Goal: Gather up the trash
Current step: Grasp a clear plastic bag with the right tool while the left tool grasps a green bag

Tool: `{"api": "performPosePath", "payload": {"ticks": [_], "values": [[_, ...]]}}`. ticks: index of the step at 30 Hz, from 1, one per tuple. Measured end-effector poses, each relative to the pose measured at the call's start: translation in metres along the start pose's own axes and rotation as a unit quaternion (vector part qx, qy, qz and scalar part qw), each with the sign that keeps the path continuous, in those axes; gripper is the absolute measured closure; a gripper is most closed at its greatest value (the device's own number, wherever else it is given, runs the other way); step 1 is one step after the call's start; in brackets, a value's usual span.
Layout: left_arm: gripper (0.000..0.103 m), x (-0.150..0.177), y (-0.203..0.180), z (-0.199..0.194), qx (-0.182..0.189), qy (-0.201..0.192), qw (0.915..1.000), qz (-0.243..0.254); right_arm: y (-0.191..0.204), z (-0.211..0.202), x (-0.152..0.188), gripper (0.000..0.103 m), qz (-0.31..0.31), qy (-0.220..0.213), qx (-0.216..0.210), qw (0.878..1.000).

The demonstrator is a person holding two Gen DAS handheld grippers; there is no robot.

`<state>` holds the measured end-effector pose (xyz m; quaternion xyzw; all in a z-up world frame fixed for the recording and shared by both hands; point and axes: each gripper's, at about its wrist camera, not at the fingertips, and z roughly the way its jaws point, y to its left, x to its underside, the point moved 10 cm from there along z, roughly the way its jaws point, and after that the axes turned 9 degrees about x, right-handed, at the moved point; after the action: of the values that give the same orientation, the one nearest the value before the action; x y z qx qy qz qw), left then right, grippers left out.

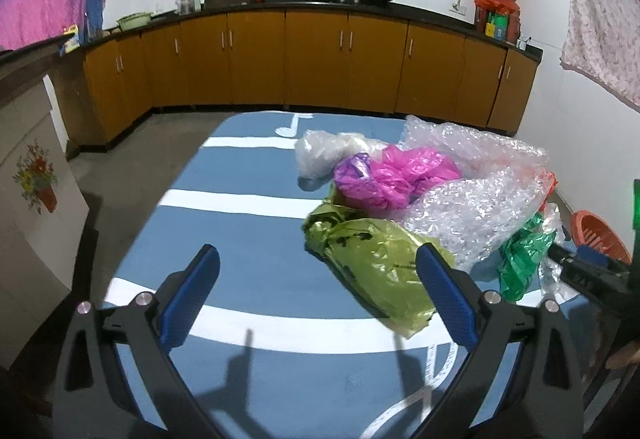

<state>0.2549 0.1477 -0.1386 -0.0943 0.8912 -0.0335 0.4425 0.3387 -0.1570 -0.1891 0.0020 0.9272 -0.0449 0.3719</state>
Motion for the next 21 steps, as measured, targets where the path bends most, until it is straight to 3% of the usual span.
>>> {"api": "performPosePath", "payload": {"ticks": [4,7,12,16,19,21], "values": [[0.007,-0.001,-0.011,0.016,0.012,0.014,0.9998,-0.008,0.002,0.004,0.006,0.066,-0.011,0.017,-0.007,1.0],[0.007,-0.001,-0.022,0.025,0.022,0.022,0.9995,-0.01,0.001,-0.001,0.01,0.079,-0.017,0.014,-0.008,1.0],[0.008,0.002,-0.033,0.042,0.004,0.039,0.9992,0.011,-0.004,-0.012,0.012,0.085,-0.016,0.004,-0.003,1.0],[0.035,0.01,-0.029,0.054,-0.007,0.063,0.9979,0.01,-0.011,-0.019,0.011,0.089,-0.007,0.0,-0.006,1.0],[0.068,0.018,-0.023,0.058,0.002,0.081,0.9967,-0.003,-0.013,-0.026,0.011,0.09,-0.001,-0.004,-0.009,1.0],[0.082,0.022,-0.018,0.057,0.003,0.086,0.9963,-0.009,-0.014,-0.031,0.012,0.092,0.001,-0.006,-0.013,1.0]]}}
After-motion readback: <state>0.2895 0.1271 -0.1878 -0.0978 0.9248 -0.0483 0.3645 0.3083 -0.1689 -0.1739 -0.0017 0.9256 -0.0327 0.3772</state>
